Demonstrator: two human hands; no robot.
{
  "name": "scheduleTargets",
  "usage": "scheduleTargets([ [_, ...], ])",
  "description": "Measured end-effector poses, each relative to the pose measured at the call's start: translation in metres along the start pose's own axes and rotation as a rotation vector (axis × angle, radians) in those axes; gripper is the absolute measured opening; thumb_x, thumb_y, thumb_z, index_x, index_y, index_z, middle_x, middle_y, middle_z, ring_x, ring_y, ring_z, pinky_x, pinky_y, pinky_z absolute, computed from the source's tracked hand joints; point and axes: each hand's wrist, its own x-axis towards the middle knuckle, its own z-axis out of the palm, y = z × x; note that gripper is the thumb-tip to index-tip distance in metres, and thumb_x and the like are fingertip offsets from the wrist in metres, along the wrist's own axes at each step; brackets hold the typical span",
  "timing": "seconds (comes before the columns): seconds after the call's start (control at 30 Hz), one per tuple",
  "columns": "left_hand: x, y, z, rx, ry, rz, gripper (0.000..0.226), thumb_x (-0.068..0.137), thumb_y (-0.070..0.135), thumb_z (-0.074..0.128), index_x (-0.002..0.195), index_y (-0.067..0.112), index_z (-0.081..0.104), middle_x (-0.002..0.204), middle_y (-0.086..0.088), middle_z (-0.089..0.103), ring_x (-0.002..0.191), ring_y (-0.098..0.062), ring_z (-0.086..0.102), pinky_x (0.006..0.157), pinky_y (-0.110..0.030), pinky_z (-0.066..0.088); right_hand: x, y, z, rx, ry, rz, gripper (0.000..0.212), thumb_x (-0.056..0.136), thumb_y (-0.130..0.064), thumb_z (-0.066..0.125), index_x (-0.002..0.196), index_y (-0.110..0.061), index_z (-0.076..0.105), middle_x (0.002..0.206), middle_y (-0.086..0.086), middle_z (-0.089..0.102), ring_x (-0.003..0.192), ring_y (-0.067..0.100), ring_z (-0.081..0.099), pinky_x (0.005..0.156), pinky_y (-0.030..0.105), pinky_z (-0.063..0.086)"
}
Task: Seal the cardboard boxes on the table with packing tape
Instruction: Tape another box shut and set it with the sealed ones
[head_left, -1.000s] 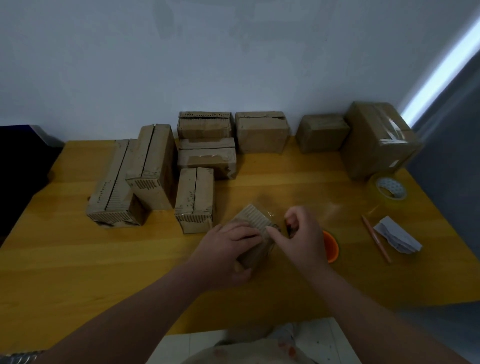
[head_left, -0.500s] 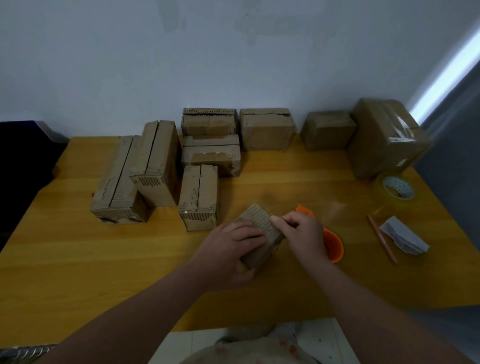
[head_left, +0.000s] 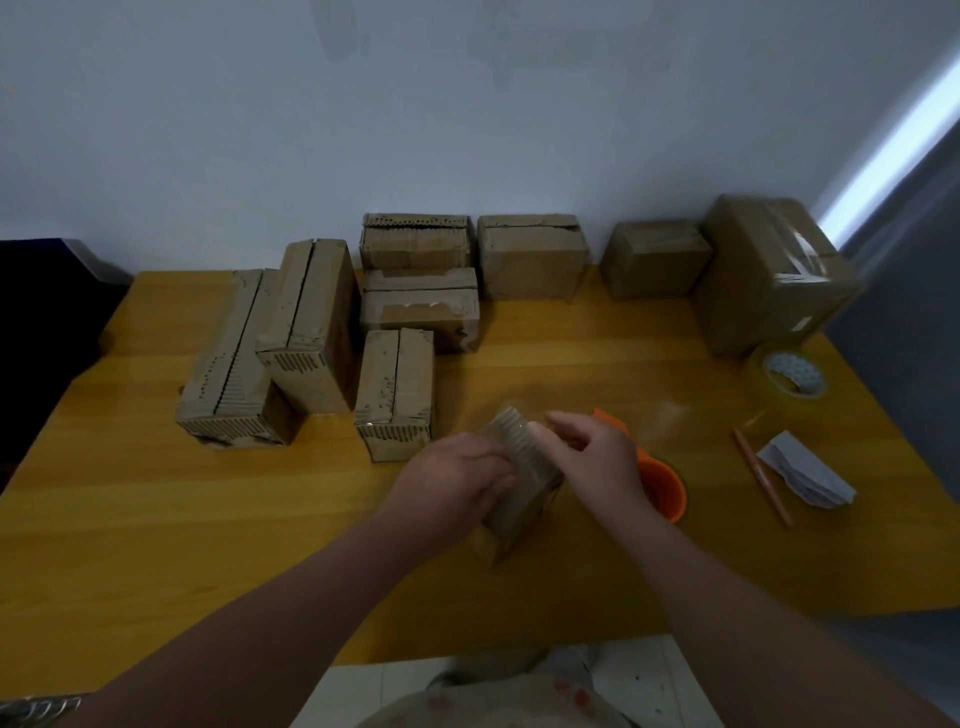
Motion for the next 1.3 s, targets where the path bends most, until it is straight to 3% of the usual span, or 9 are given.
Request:
scheduleTargets([
  [0.1,0.008,-0.002,-0.002,0.044,0.126,-0.19,0.023,0.086,0.036,0.055,0.099,0.018,0.06,0.105,0.002,0.057,0.093,-0.01,0.051,0.077,-0.036,0.054,0.0,-0.004,0.004,-0.003,0.026,0.01,0.015,0.09,-0.024,0.067,0.097,-0.013,0.075,0.085,-0.014,0.065,0.082,0.005,0.062,0.065,0.011,0.042],
  [0.2,0.018,-0.002,-0.009,-0.098,0.007,-0.522,0.065,0.079,0.037,0.072,0.134,0.019,0.042,0.136,0.002,0.039,0.123,-0.011,0.04,0.103,-0.032,0.04,-0.001,-0.006,0.004,0.102,0.01,0.13,0.013,0.093,-0.025,0.062,0.086,-0.018,0.071,0.079,-0.012,0.065,0.076,0.004,0.061,0.061,0.019,0.044],
  [0.27,0.025,-0.008,-0.013,-0.256,-0.164,-0.604,0.087,0.082,0.038,0.071,0.15,0.021,0.02,0.152,0.003,0.025,0.137,-0.015,0.029,0.112,-0.035,0.032,-0.002,-0.008,0.004,0.179,-0.002,0.183,0.015,0.093,-0.025,0.063,0.081,-0.02,0.069,0.079,-0.008,0.066,0.077,0.009,0.062,0.061,0.022,0.046],
  [0.4,0.026,-0.017,-0.011,-0.275,-0.381,-0.482,0.072,0.096,0.037,0.052,0.153,0.029,0.01,0.159,0.004,0.018,0.141,-0.013,0.023,0.114,-0.031,0.026,-0.003,-0.012,0.008,0.281,0.009,0.242,0.022,0.092,-0.023,0.064,0.07,-0.027,0.066,0.077,-0.005,0.067,0.076,0.012,0.062,0.064,0.026,0.049],
  [0.7,0.025,-0.007,-0.008,0.147,-0.453,-0.275,0.054,0.103,0.042,0.023,0.151,0.037,0.001,0.161,0.01,0.0,0.147,-0.013,0.005,0.117,-0.037,0.022,-0.006,-0.017,0.004,0.333,0.025,0.278,0.025,0.093,-0.022,0.062,0.069,-0.029,0.064,0.077,-0.009,0.064,0.074,0.006,0.059,0.061,0.022,0.048],
  [0.87,0.023,-0.002,-0.006,0.187,-0.43,-0.282,0.049,0.103,0.041,0.022,0.15,0.042,0.009,0.161,0.008,-0.002,0.147,-0.015,0.002,0.116,-0.043,0.024,-0.004,-0.021,0.002,0.346,-0.003,0.365,0.022,0.093,-0.027,0.061,0.072,-0.024,0.069,0.084,-0.001,0.071,0.081,0.016,0.065,0.069,0.029,0.05],
  [1.0,0.017,-0.001,-0.003,0.157,-0.252,-0.162,0.047,0.098,0.038,0.029,0.139,0.024,0.048,0.145,-0.001,0.042,0.133,-0.022,0.036,0.098,-0.049,0.046,0.002,-0.027,-0.004,0.439,-0.056,0.462,0.032,0.092,-0.043,0.056,0.08,-0.019,0.073,0.089,0.003,0.073,0.087,0.022,0.067,0.079,0.037,0.051],
  [1.13,0.012,-0.002,0.004,0.08,-0.119,-0.038,0.04,0.094,0.03,0.039,0.117,0.012,0.067,0.117,-0.003,0.064,0.106,-0.026,0.059,0.074,-0.045,0.057,0.01,-0.034,-0.001,0.116,-0.111,0.323,0.037,0.082,-0.056,0.066,0.081,-0.019,0.07,0.085,-0.006,0.069,0.084,0.014,0.063,0.077,0.033,0.051],
  [1.3,0.011,-0.003,0.007,0.056,-0.095,-0.025,0.037,0.092,0.028,0.043,0.107,0.01,0.072,0.11,-0.003,0.069,0.1,-0.026,0.064,0.071,-0.043,0.058,0.017,-0.035,0.006,-0.178,-0.064,0.12,0.025,0.09,-0.036,0.066,0.092,-0.013,0.074,0.081,-0.004,0.061,0.078,0.011,0.054,0.068,0.026,0.04],
])
